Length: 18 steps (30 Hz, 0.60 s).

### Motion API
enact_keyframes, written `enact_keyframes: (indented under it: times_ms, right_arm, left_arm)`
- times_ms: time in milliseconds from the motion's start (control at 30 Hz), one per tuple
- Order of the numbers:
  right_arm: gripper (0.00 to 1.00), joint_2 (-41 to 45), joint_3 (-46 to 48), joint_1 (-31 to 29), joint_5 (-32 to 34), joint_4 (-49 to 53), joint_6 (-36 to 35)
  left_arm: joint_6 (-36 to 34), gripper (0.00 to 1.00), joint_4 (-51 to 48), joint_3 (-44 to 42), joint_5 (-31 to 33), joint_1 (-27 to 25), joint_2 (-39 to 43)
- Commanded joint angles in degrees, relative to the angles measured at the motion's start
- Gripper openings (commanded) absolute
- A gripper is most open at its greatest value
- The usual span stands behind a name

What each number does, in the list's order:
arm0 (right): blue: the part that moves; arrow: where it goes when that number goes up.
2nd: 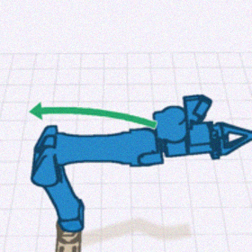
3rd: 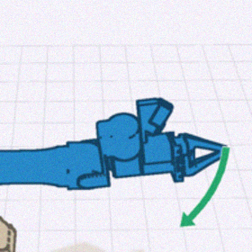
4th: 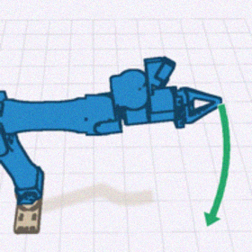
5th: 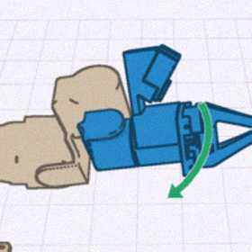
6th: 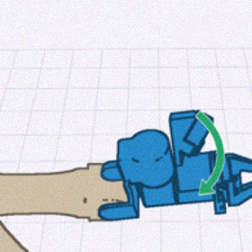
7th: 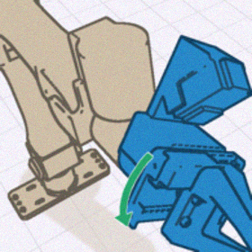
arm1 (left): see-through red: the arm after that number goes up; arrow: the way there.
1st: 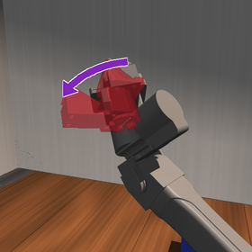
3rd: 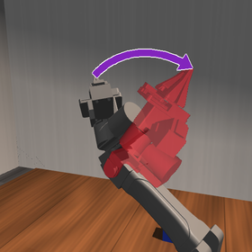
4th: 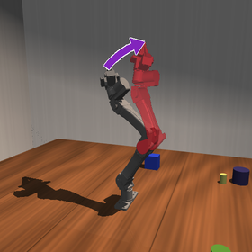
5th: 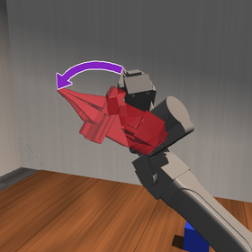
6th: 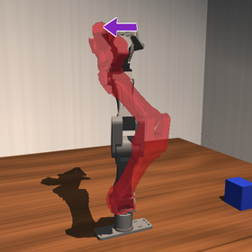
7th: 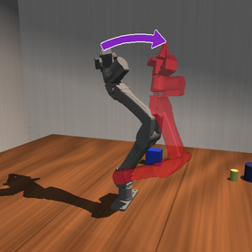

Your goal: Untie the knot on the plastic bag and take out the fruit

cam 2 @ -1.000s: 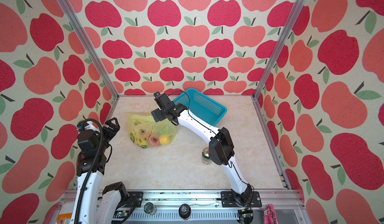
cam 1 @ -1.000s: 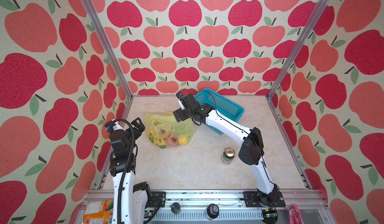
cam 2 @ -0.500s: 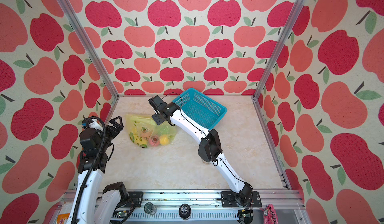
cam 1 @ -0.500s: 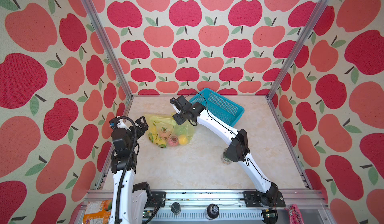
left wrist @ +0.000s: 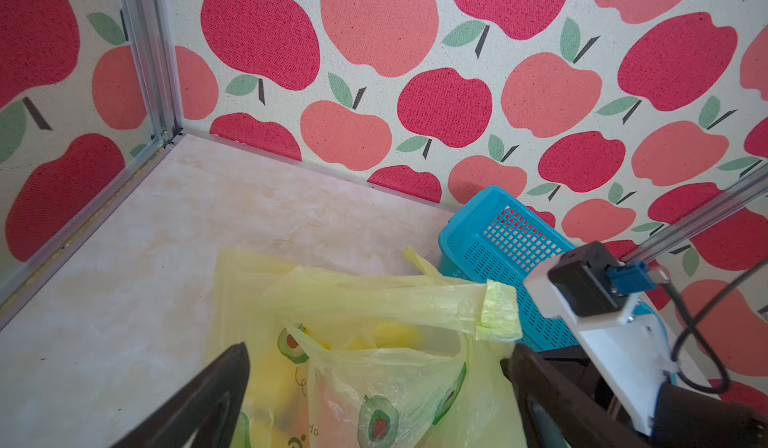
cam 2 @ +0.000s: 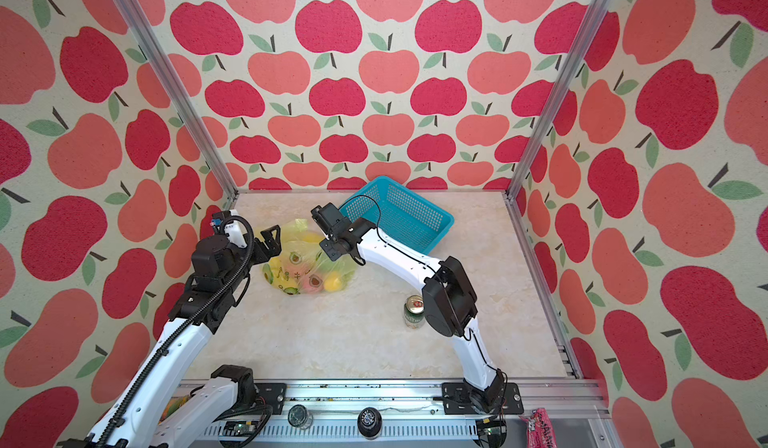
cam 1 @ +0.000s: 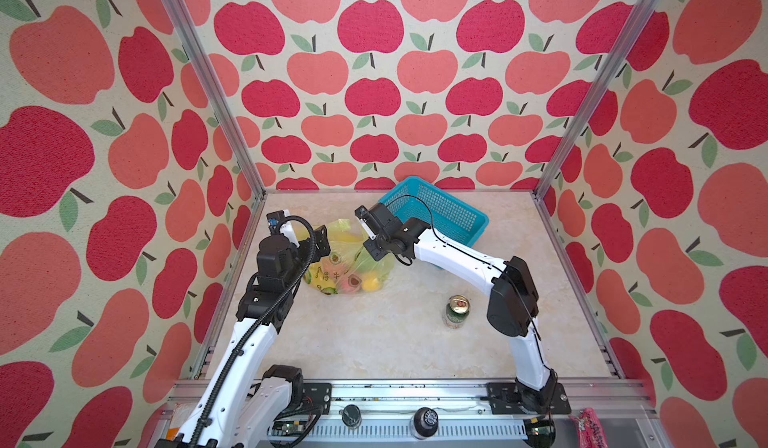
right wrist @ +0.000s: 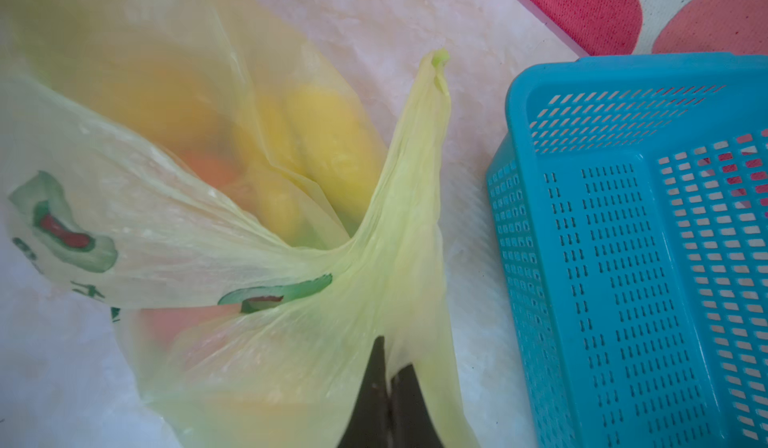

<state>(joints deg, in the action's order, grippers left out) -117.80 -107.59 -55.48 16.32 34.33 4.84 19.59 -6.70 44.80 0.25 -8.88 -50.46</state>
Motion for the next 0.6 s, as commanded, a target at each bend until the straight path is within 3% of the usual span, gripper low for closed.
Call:
enact_keyframes:
  times_ms: [0,200,333,567]
  right_arm:
    - [0.0,5.5,5.0,-0.1,-0.9,-7.5,1.8]
    - [0.0,12.5,14.5,-0.4,-4.2,-15.9,2.8]
    - [0.0,14.3,16.8,-0.7,-5.6,-17.4,3.2]
    - [0.0,16.6,21.0,-1.3,-4.9,-19.7,3.8]
  left_arm:
    - [-2.2,0.99,-2.1,2.1,1.3,-0.3,-1.0]
    - [-2.8,0.99,-2.4,2.8,1.0,-0.4,-2.8]
    - [-3.8,0.99,-1.0,2.8,-2.7,-0.9,-3.2]
    - [-7.8,0.99,-1.2,5.6,-4.1,-5.0,-9.4]
